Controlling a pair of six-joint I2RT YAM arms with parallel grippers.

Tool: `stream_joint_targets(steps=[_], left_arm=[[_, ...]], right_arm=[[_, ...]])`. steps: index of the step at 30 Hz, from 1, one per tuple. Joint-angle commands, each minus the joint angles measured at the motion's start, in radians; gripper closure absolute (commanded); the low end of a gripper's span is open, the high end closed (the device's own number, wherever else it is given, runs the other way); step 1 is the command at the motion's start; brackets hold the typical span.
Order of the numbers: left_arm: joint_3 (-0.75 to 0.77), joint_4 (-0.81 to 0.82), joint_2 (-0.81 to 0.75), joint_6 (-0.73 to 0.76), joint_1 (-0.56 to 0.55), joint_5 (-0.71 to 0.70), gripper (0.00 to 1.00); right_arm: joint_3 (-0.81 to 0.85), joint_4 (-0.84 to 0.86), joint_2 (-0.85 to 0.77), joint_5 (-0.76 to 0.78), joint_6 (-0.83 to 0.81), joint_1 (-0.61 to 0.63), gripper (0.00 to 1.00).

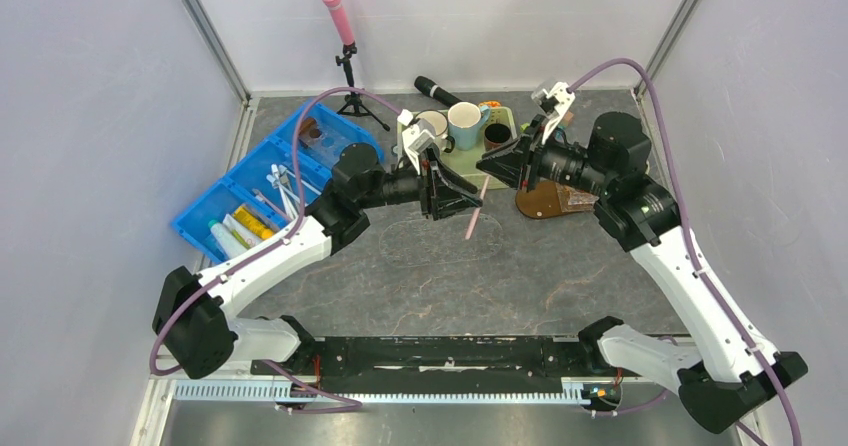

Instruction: Prepare toiletry sets of a toothbrush and toothpaste on the tray

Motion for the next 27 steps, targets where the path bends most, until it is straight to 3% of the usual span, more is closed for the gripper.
stream_joint_targets(steps=[1,7,20,27], left_arm=[[0.051,-0.109,-0.042,0.093,0.001,-0.09,0.4],[0.053,-0.291,-0.132,0.184,0.013,-0.334,0.02],[0.04,-0.611,-0.34,0.318,0.065,-1.159,0.0],[-0.024,-0.597,-0.43,0.358,0.114,-1.305,0.0]], right_arm=[[-0.025,0.014,-0.068,0.103,-0.025,0.001,1.0],[-0.109,0.016,-0.19,0.366,-0.047,0.001,1.0],[-0.381,0.073,-0.46,0.95,0.021,0.002,1.0],[-0.518,0.09,-0.606,1.254,0.114,0.002,1.0]])
